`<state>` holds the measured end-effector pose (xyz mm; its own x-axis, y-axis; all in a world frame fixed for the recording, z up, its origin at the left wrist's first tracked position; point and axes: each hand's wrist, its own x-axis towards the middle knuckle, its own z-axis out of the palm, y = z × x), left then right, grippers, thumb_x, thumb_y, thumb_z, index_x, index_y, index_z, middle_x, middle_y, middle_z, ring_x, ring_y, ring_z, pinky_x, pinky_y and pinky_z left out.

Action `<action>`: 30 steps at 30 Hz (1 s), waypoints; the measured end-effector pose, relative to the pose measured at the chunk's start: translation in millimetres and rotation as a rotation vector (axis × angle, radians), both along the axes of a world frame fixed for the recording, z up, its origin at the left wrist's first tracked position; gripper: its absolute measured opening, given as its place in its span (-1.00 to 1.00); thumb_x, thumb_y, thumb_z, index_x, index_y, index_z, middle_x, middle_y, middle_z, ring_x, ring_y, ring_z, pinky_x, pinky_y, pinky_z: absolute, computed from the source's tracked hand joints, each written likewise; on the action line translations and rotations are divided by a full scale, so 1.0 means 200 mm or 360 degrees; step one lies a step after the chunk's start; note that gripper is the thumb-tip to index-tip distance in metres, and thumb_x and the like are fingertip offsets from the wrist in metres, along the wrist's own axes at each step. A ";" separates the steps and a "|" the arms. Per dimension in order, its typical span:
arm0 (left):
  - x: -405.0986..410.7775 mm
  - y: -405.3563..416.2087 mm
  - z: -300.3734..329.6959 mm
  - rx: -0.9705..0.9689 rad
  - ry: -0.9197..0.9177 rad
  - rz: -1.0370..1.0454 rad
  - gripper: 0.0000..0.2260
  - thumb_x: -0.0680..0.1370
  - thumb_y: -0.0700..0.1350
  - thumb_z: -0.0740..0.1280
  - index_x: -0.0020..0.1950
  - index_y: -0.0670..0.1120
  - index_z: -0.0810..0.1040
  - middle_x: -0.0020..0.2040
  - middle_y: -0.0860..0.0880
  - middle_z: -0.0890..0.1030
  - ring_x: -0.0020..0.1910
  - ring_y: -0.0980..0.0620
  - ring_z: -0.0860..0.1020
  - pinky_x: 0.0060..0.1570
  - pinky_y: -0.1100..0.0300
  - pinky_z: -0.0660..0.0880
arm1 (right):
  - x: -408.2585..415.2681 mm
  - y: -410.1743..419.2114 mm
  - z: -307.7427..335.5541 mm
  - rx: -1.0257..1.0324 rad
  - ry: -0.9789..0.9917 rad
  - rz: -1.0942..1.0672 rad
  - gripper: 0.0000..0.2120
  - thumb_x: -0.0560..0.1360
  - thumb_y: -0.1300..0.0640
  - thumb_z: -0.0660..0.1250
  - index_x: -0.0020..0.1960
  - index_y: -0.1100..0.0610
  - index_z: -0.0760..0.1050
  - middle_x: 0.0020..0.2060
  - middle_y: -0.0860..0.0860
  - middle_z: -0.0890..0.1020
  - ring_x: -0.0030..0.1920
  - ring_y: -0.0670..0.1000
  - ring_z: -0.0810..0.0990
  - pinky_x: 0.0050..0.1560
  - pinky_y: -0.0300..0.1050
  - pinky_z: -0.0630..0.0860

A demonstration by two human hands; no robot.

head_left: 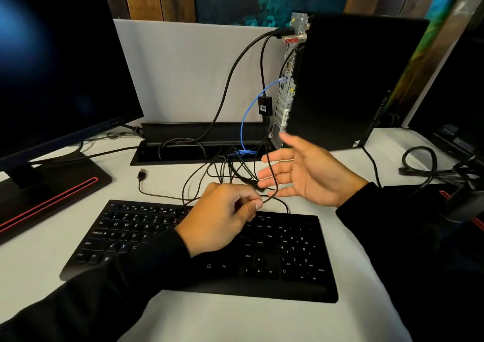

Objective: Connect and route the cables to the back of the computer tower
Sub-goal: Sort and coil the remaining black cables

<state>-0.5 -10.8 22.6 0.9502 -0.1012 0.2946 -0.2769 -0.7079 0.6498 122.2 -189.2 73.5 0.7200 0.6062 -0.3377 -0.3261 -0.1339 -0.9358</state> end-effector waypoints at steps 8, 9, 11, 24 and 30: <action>0.12 -0.01 0.09 -0.0451 -0.0326 0.0491 -0.81 0.55 -0.02 0.47 0.13 0.01 0.57 0.02 0.12 0.64 -0.06 0.21 0.64 -0.08 0.33 0.52 | -0.06 0.03 0.16 0.0115 -0.0823 0.0077 -0.81 0.67 0.22 0.27 0.08 0.23 0.65 -0.44 0.00 0.26 -0.49 -0.09 0.14 -0.49 -0.22 0.08; 0.18 -0.01 0.12 -0.0517 -0.0306 0.0569 -0.64 0.52 0.01 0.48 0.27 0.02 0.50 0.14 0.11 0.59 -0.01 0.20 0.63 -0.06 0.38 0.50 | -0.05 0.00 0.17 0.0099 -0.0952 0.0080 -0.82 0.66 0.22 0.28 0.04 0.22 0.66 -0.43 0.03 0.25 -0.47 -0.08 0.14 -0.46 -0.18 0.07; 0.32 -0.04 0.16 -0.0544 -0.0166 0.0508 -0.45 0.52 0.10 0.45 0.46 0.05 0.38 0.26 0.09 0.53 0.14 0.15 0.59 0.16 0.29 0.50 | -0.02 -0.04 0.19 0.0101 -0.1114 0.0038 -0.81 0.67 0.22 0.27 0.01 0.19 0.66 -0.42 0.05 0.25 -0.45 -0.06 0.16 -0.43 -0.13 0.07; 0.68 -0.24 0.21 -0.2002 0.0677 -0.0599 -0.75 0.67 -0.03 0.24 -0.18 -0.08 0.51 -0.44 0.05 0.31 -0.47 0.11 0.28 -0.23 0.18 0.46 | 0.51 -0.52 -0.15 -0.0635 -0.1511 -0.1534 -0.66 0.56 -0.09 0.42 -0.26 0.11 0.53 -0.47 -0.05 0.47 -0.44 -0.07 0.39 -0.32 -0.21 0.36; 0.80 -0.35 0.23 -0.2130 0.0562 -0.0510 -0.61 0.66 -0.23 0.04 0.38 -0.03 0.53 -0.26 -0.03 0.44 -0.36 0.07 0.31 -0.23 0.15 0.36 | 0.43 -0.39 -0.15 -0.1277 -0.1733 -0.0313 -0.72 0.60 -0.03 0.36 -0.26 0.02 0.60 -0.39 -0.11 0.52 -0.28 -0.07 0.48 -0.19 -0.21 0.34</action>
